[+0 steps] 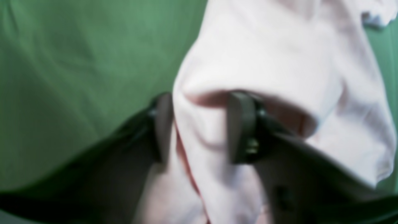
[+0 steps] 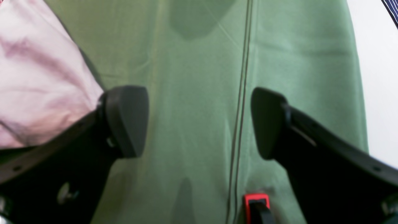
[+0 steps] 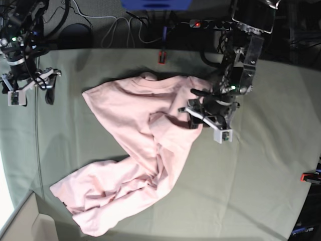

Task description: Layout the t-shirt on the table in an organized manner, then fold the t-shirt properly

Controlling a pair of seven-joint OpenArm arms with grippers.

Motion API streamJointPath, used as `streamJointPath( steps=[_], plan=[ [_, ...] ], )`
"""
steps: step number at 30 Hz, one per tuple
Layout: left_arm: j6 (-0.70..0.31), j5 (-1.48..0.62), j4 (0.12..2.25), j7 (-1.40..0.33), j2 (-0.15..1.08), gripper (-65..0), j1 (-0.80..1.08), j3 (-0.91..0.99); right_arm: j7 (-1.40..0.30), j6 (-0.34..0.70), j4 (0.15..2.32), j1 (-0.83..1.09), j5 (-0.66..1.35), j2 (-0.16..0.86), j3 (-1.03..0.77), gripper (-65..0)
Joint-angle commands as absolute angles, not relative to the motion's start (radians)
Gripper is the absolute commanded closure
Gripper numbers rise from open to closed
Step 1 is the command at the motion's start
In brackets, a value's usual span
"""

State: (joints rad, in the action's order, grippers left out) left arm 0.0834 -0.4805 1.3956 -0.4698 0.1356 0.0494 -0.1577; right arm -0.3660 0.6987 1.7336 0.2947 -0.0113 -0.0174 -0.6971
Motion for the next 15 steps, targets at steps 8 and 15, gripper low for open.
streamJointPath(
  steps=[8, 15],
  plan=[
    [0.079, -0.486, 1.547, -0.45, 0.151, -19.6, 0.059, -0.154, -0.34, 0.698, 1.719, 0.292, 0.005, -0.008, -0.662, -52.4],
    [0.081, -0.486, 1.549, -0.452, 0.157, 0.0, 0.096, -0.091, -0.338, 0.698, 1.692, 0.292, 0.005, -0.008, -0.661, -52.4]
  ],
)
